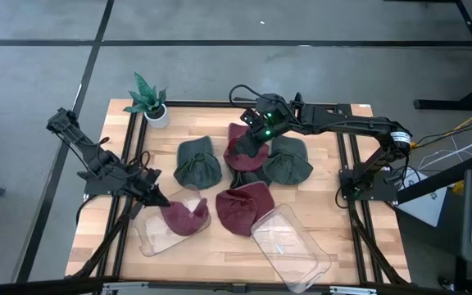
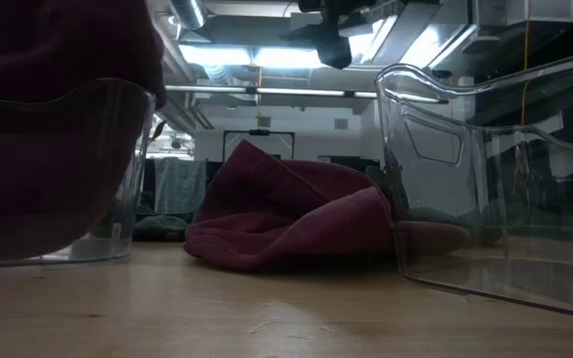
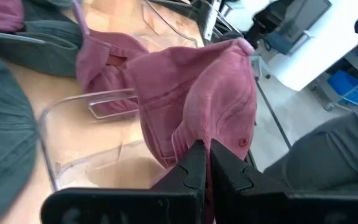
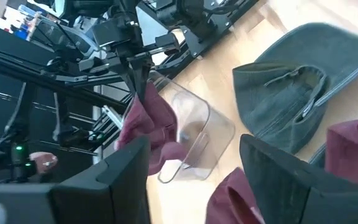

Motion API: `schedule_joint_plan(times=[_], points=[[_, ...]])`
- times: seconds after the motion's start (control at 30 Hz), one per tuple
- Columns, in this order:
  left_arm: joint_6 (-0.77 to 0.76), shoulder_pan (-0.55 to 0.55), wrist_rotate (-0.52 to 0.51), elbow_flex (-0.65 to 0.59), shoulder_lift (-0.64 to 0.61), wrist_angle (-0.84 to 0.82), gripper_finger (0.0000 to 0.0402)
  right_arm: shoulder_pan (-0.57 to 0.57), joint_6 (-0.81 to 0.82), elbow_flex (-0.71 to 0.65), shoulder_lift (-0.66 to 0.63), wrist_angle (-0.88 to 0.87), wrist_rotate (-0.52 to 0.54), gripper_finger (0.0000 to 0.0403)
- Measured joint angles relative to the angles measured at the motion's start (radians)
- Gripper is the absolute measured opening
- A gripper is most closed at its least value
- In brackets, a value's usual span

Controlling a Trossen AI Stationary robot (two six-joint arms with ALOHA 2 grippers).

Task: Pick & Place hat
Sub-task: Put the top red cap into the left transparent bin

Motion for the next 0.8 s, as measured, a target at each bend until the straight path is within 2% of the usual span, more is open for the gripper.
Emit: schedule_joint_plan(times=[0.33, 0.43, 0.63, 0.8], points=[[-0.043, -0.002, -0.011, 0.000, -0.003, -0.053, 0.0005, 0.000, -0.056, 0.000, 0.000, 0.012, 0.012, 0.0248], [-0.070, -0.002, 0.066, 0.000, -0.003, -0.052, 0.0008, 0.000, -0.063, 0.000, 0.000, 0.013, 0.012, 0.0248], [-0.187, -0.002, 0.282, 0.000, -0.003, -0.051, 0.0008, 0.000, -0.086, 0.000, 0.000, 0.013, 0.011, 0.0248], [-0.263, -0.002, 0.322, 0.000, -0.003, -0.051, 0.0014, 0.000, -0.100, 0.000, 0.000, 0.013, 0.010, 0.0248]])
